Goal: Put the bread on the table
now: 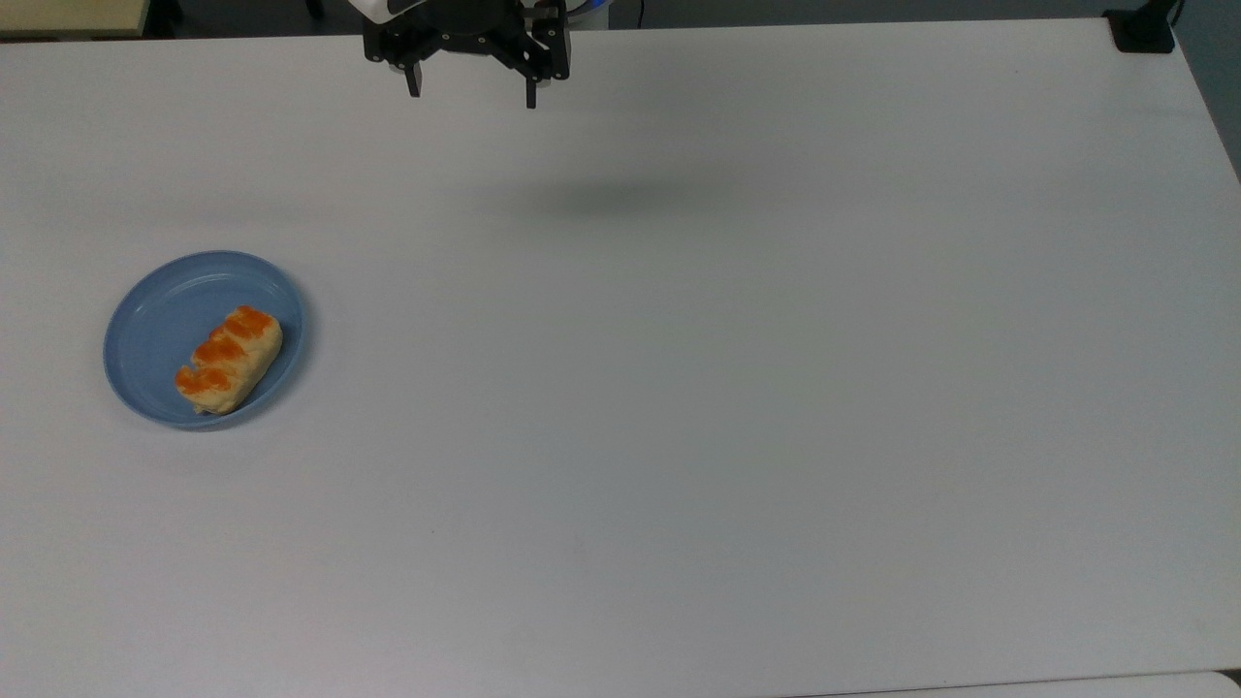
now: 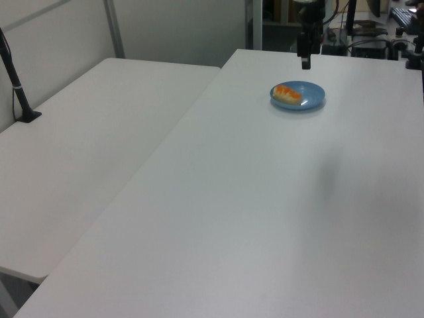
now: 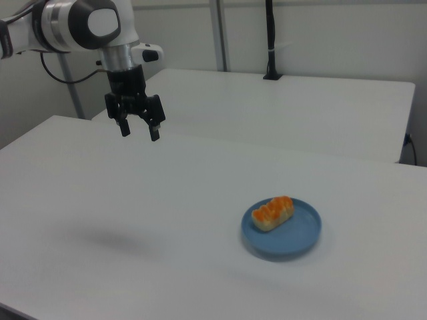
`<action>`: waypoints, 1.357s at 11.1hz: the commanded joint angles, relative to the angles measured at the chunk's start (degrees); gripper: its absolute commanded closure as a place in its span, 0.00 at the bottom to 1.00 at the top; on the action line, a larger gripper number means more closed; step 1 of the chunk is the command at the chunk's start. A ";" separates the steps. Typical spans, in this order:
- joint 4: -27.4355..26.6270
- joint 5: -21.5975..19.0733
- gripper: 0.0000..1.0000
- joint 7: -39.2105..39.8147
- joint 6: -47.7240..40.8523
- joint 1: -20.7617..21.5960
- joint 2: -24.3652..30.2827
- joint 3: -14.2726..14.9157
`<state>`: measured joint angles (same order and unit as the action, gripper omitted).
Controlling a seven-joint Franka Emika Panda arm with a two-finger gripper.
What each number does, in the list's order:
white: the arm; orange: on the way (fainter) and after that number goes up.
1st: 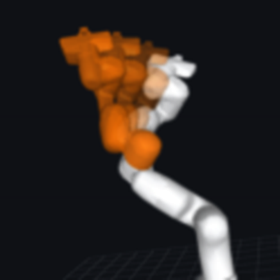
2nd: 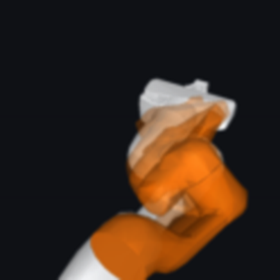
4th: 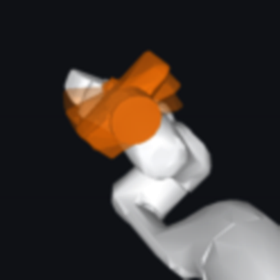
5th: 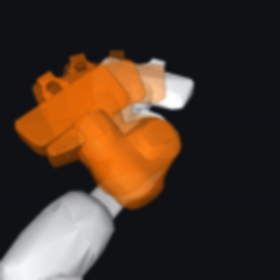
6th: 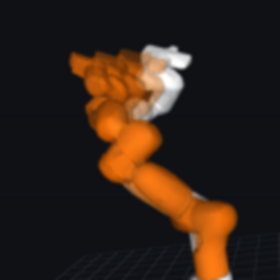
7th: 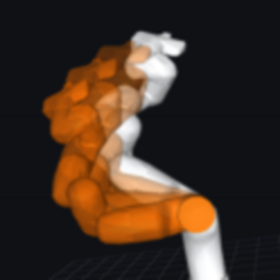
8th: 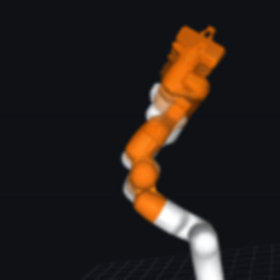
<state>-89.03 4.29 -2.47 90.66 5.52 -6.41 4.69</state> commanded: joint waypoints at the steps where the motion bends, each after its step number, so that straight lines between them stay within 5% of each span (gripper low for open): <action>1: -1.59 -0.08 0.00 0.71 0.57 -0.15 1.66 -0.03; 15: -1.41 -1.04 0.00 0.80 6.26 -1.99 0.87 0.58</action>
<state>-89.04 4.29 -2.47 92.45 5.12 -6.41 4.81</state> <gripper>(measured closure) 0.000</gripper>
